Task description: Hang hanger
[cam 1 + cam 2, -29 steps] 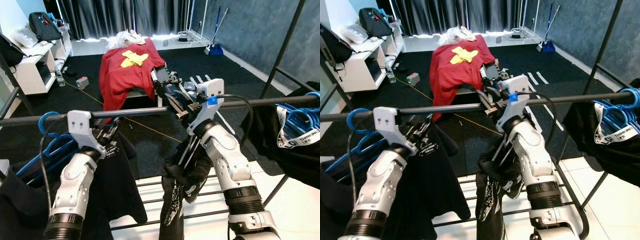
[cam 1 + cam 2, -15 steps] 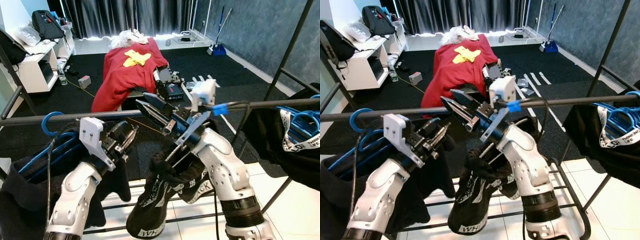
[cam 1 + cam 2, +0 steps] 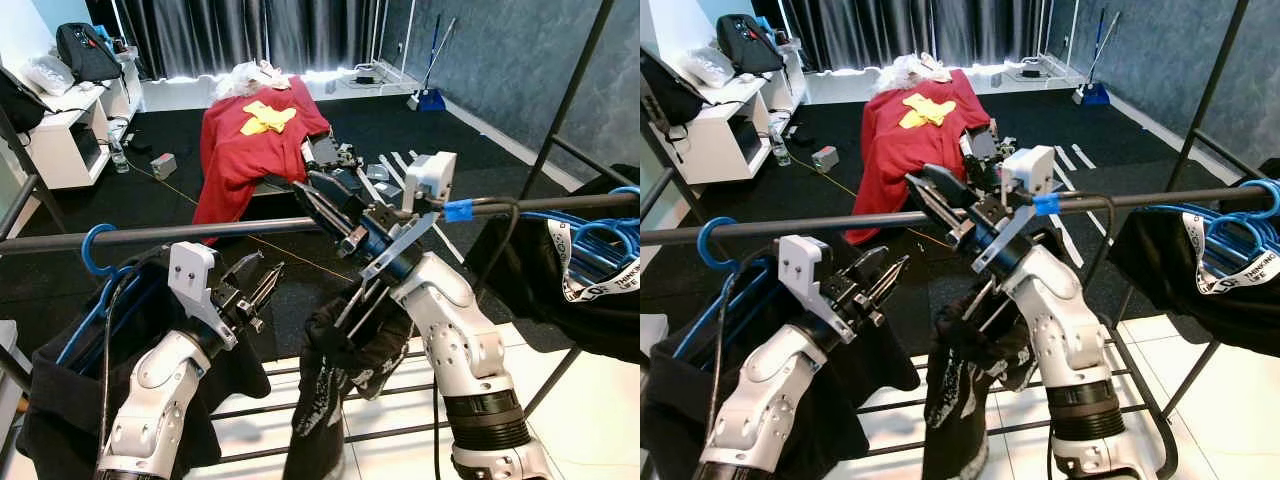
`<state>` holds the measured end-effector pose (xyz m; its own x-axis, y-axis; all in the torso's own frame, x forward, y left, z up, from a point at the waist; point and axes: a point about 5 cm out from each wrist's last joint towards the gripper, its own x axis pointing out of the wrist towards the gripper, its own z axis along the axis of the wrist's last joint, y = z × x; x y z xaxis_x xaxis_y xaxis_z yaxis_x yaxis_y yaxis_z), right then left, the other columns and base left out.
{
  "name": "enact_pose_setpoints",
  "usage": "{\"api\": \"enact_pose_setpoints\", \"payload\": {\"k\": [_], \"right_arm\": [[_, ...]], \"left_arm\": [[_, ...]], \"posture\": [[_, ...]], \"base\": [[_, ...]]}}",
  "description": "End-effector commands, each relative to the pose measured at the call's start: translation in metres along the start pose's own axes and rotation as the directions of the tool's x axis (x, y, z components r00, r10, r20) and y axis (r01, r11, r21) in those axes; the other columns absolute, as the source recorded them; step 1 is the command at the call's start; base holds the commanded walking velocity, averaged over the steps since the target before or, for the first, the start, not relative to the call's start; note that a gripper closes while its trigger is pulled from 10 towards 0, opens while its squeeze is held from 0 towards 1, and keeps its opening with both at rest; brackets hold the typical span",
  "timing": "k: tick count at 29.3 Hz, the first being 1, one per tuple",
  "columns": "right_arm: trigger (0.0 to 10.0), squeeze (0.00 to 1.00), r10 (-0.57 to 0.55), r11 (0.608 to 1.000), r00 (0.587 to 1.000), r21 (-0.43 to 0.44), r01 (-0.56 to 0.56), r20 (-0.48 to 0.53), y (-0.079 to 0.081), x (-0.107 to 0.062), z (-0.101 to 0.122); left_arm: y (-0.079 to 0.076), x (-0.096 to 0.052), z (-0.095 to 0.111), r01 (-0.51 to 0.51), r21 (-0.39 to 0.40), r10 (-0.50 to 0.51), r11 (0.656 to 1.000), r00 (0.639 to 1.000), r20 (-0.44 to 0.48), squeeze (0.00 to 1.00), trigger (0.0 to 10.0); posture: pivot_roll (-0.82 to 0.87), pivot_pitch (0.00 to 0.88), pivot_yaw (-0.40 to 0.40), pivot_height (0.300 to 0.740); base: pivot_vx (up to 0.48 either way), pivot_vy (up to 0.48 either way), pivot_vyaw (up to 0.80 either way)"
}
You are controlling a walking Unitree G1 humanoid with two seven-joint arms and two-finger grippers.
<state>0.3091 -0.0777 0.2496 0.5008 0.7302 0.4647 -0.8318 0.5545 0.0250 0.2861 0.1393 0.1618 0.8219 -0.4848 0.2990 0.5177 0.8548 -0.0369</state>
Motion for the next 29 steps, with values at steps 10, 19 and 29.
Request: {"api": "enact_pose_setpoints", "payload": {"k": [10, 19, 29], "right_arm": [[10.0, 0.0, -0.004, 1.0, 1.0, 0.002, 0.004, -0.012, 0.0, -0.0013, 0.0002], [10.0, 0.0, -0.007, 1.0, 1.0, 0.009, 0.007, -0.016, 0.0004, -0.0008, -0.0008], [10.0, 0.0, -0.008, 1.0, 1.0, 0.014, 0.008, -0.027, 0.0017, -0.001, -0.0029]], "left_arm": [[-0.0038, 0.0001, -0.001, 0.019, -0.008, -0.019, 1.0, 1.0, -0.014, 0.0, 10.0], [-0.0045, -0.0023, -0.0038, 0.023, -0.006, -0.023, 1.0, 0.999, -0.033, 0.0, 10.0], [-0.0048, -0.0038, -0.005, 0.027, -0.008, -0.027, 1.0, 0.999, -0.045, 0.0, 10.0]], "posture": [[0.02, 0.0, -0.002, 0.74], [0.02, 0.0, -0.001, 0.74], [0.02, 0.0, 0.0, 0.74]], "base": [[-0.332, 0.0, 0.0], [-0.35, 0.0, 0.0], [-0.347, 0.0, 0.0]]}}
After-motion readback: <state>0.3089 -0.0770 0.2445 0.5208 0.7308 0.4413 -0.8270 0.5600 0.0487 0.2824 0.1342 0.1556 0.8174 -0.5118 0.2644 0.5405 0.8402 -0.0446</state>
